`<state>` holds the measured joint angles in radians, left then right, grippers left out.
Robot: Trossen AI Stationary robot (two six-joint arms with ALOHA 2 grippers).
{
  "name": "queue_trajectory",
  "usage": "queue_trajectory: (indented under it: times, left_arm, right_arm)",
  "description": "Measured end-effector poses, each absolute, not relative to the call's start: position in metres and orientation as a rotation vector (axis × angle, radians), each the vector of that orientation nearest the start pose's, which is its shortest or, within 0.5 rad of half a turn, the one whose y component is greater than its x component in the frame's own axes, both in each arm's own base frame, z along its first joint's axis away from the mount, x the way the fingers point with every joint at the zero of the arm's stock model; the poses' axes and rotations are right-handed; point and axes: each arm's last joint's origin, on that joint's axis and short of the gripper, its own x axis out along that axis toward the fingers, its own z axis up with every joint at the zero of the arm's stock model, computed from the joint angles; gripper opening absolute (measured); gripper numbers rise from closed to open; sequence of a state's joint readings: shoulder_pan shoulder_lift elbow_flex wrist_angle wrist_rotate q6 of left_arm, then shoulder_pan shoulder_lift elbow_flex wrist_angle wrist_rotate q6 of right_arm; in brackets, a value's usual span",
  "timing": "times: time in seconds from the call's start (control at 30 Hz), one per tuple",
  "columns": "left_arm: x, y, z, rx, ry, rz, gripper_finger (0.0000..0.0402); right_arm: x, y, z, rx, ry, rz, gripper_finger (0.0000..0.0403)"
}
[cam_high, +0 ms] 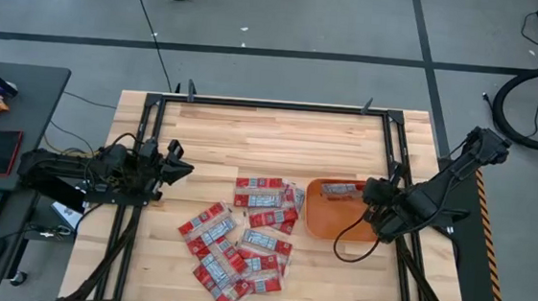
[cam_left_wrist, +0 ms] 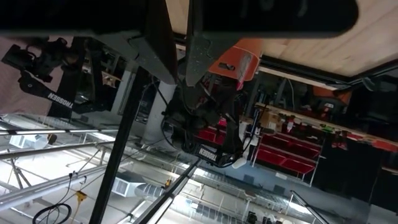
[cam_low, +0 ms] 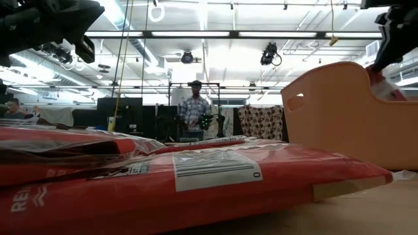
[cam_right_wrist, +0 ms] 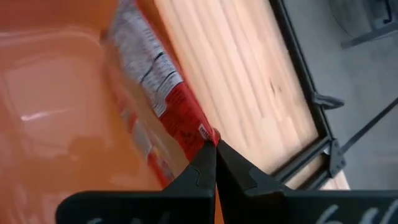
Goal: Sort popcorn bags into baskets
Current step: Put the popcorn bag into the orange bin
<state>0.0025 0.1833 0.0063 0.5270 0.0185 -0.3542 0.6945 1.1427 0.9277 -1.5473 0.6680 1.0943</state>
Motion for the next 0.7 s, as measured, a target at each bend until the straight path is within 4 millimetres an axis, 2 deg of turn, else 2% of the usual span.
queue_trajectory:
  times: [0.37, 0.57, 0.7]
  left_arm:
    - [0.103, 0.000, 0.201, -0.346, -0.344, -0.077, 0.0036]
    - [0.103, 0.000, 0.201, -0.347, -0.344, -0.078, 0.0036]
    - [0.103, 0.000, 0.201, -0.346, -0.344, -0.077, 0.0036]
  right_arm:
    - [0.126, 0.084, 0.230, -0.133, 1.174, -0.591, 0.0006]
    - [0.140, 0.099, 0.214, -0.301, 1.241, -0.596, 0.0006]
    - [0.146, 0.109, 0.208, -0.464, 1.324, -0.682, 0.0006]
